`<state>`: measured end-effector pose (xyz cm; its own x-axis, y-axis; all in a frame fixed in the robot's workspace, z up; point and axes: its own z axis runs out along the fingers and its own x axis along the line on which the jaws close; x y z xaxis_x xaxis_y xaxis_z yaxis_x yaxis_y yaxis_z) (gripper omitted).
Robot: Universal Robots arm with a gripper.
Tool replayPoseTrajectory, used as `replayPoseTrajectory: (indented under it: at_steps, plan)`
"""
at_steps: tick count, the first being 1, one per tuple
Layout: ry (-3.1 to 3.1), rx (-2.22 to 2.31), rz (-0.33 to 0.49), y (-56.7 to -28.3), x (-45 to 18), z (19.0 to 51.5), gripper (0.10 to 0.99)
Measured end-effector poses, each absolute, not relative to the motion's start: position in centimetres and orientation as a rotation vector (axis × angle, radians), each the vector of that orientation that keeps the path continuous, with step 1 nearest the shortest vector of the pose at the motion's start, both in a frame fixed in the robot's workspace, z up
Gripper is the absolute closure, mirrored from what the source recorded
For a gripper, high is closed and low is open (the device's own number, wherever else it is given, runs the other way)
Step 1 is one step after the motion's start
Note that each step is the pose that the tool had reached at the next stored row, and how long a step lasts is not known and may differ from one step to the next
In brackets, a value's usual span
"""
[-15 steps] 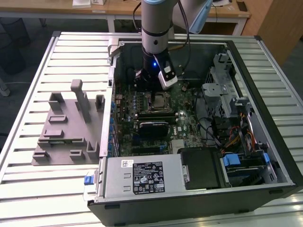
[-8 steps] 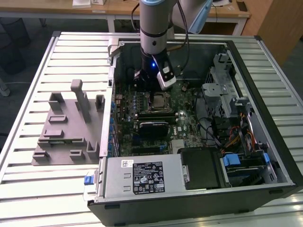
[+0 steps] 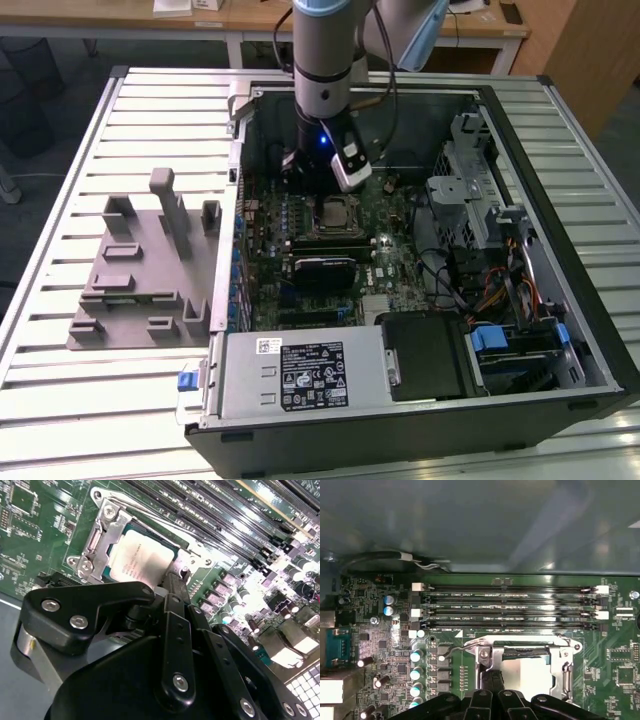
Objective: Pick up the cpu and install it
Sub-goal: 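Close the cpu cover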
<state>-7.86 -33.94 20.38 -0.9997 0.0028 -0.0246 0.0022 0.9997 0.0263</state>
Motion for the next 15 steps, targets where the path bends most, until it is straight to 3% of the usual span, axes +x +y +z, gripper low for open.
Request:
replayPoseTrajectory:
  at_steps: [15]
  plan:
    - [3.117, -0.012, 0.041, -33.93, -7.46, 20.05, 0.980]
